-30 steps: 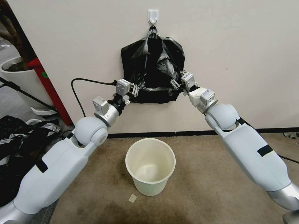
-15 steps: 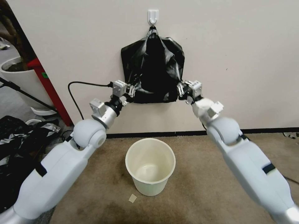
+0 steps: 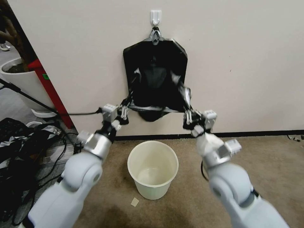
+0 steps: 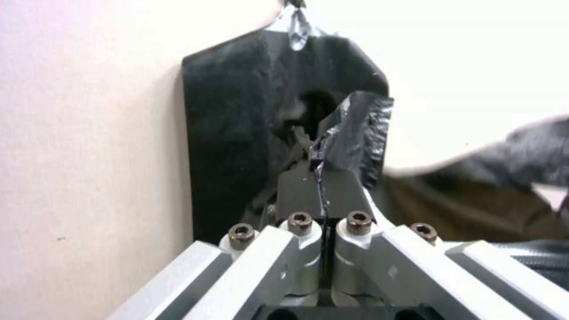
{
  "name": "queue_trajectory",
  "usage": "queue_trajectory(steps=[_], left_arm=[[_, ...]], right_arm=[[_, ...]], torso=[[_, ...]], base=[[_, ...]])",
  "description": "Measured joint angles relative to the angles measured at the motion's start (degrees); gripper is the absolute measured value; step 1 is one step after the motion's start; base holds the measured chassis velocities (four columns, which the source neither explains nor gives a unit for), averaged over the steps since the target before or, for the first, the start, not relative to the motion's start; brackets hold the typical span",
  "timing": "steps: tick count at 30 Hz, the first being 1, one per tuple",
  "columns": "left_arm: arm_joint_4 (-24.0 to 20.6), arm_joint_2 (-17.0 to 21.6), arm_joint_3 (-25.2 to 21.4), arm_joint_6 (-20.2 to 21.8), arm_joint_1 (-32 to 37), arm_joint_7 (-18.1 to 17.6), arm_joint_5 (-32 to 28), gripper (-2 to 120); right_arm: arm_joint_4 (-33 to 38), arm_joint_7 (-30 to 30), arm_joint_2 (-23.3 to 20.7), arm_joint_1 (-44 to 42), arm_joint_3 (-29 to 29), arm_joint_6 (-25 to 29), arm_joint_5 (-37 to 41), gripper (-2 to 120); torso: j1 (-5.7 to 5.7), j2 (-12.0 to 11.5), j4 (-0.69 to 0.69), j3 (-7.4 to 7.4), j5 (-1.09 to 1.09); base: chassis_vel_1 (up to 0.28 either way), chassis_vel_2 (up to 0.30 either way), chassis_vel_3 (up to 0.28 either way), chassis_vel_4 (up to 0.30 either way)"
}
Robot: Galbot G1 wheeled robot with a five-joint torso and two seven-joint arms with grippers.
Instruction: Place a trash bag onto the trash bin.
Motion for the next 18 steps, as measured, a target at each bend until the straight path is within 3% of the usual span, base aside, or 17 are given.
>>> queue_trajectory(steps=[3,6,10,18], left_arm=[[-2.7,0.7,-0.7,1.8,1.0,-0.5,-1.0,0],[-6.6,1.8,-1.2,6.9,1.6,-1.6,-4.2,0],[-8.3,1.3,-0.6,11.4,2.6,-2.9,-5.3,0],[-5.6,-2.5,2.5,14.2,4.8,-4.2,-0.6,0]], right_arm=[[2.5,1.8,0.2,-1.4,-0.3,-2.4,0.8,0],[6.7,4.0,-0.2,-2.0,-0.4,-7.0,2.9,0],[8.1,4.8,-0.7,-2.2,-0.6,-9.4,3.7,0],[2.4,6.3,-0.5,-2.9,-2.2,-9.5,3.7,0]], torso=[[0.0,0.0,0.0,0.0,0.0],[0.0,0.0,-0.01,0.0,0.01],[0.0,0.0,0.0,0.01,0.01],[0.0,0.0,-0.01,0.01,0.01]], base=[[0.0,0.0,0.0,0.0],[0.0,0.0,0.0,0.0],[0.0,0.0,0.0,0.0],[0.0,0.0,0.0,0.0]])
